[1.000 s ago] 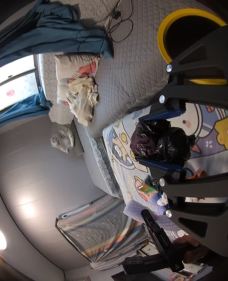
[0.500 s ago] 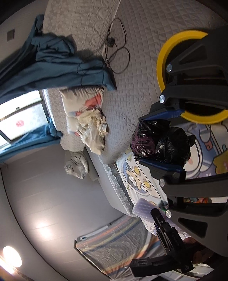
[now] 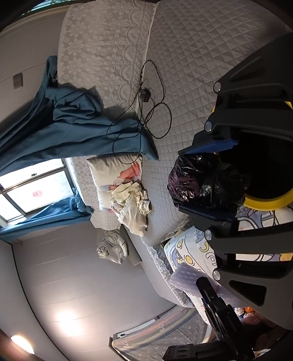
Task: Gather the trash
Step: 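Carry the foam net and black bag in both tools over the yellow bin, then open the left tool over the bin while the right tool releases the black bag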
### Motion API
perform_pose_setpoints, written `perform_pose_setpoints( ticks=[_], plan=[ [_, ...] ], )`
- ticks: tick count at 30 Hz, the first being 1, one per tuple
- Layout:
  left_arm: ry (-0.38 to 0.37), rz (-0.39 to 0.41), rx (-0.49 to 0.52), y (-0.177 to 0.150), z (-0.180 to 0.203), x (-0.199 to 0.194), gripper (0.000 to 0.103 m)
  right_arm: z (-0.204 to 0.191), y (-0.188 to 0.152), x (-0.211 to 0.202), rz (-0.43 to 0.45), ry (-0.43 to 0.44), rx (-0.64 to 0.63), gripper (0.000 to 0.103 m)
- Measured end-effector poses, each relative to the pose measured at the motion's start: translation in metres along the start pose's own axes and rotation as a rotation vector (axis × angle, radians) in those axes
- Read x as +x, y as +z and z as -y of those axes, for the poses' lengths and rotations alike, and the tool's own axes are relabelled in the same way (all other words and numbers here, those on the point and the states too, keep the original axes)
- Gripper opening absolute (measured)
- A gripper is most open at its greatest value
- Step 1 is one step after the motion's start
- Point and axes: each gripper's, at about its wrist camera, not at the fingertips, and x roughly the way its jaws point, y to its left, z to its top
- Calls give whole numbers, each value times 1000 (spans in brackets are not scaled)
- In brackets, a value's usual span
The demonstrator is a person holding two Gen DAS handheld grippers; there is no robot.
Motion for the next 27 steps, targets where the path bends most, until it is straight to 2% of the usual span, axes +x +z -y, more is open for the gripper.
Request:
perform_pose_setpoints(
  ticks=[13, 27],
  plan=[
    [-63, -101, 43, -16, 41, 59, 28, 42, -17, 32, -73, -105, 52, 41],
    [-130, -191, 34, -27, 58, 99, 28, 68, -32, 56, -133, -146, 93, 42]
  ],
)
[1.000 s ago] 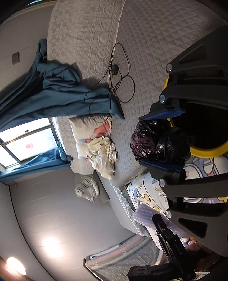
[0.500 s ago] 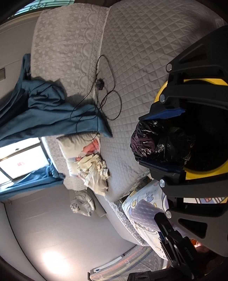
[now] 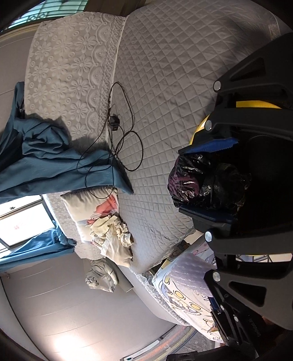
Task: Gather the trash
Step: 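Open the left tool over the bin while the right tool releases the black bag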
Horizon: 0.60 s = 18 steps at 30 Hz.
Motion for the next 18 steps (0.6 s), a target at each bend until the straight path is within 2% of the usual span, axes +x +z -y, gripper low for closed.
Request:
perform_pose_setpoints(
  ticks=[6, 9, 13, 18],
  plan=[
    [-1, -8, -2, -2, 1, 4, 31, 1, -3, 5, -11, -7, 6, 46],
    [-5, -8, -10, -2, 0, 4, 37, 3, -3, 6, -10, -13, 17, 50],
    [-3, 5, -25, -1, -3, 1, 54, 8, -2, 6, -6, -28, 36, 53],
    [10, 13, -41, -1, -10, -3, 55, 14, 0, 2, 6, -40, 49, 55]
  ],
)
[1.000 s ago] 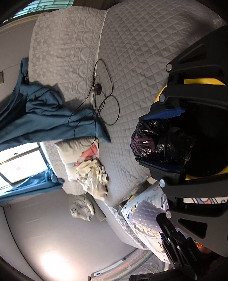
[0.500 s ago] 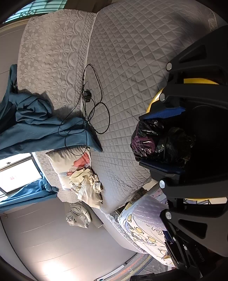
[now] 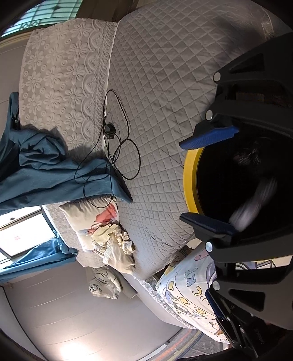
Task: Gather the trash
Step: 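Open the left tool over the bin while the right tool releases the black bag, then move both open tools back over the trash pile on the bed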
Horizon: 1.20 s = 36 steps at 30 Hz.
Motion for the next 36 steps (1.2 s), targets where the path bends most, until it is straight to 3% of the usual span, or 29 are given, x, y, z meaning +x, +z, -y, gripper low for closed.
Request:
perform_pose_setpoints(
  ticks=[8, 15, 30, 36],
  plan=[
    [46, 44, -44, 3, -25, -22, 55, -7, 3, -14, 47, 8, -20, 55],
    [161, 119, -55, 7, -56, -69, 55, -42, 4, -30, 94, 69, -95, 56],
    [447, 315, -111, 0, -133, -215, 84, -171, -5, -56, 122, 304, -279, 68],
    [536, 337, -156, -19, -163, -255, 87, -224, -19, -57, 98, 397, -355, 71]
  ],
)
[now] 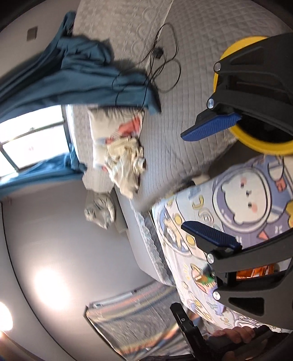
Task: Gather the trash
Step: 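Move both open tools back over the trash pile on the bed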
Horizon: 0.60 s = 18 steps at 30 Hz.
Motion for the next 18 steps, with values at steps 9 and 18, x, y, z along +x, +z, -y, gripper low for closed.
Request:
perform_pose_setpoints(
  ticks=[9, 18],
  plan=[
    [112, -9, -65, -19, -61, -17, 93, -67, -17, 34, -91, 128, -73, 73],
    [196, -46, -134, -47, -122, -22, 93, -116, -37, 61, -168, 208, -129, 73]
  ],
)
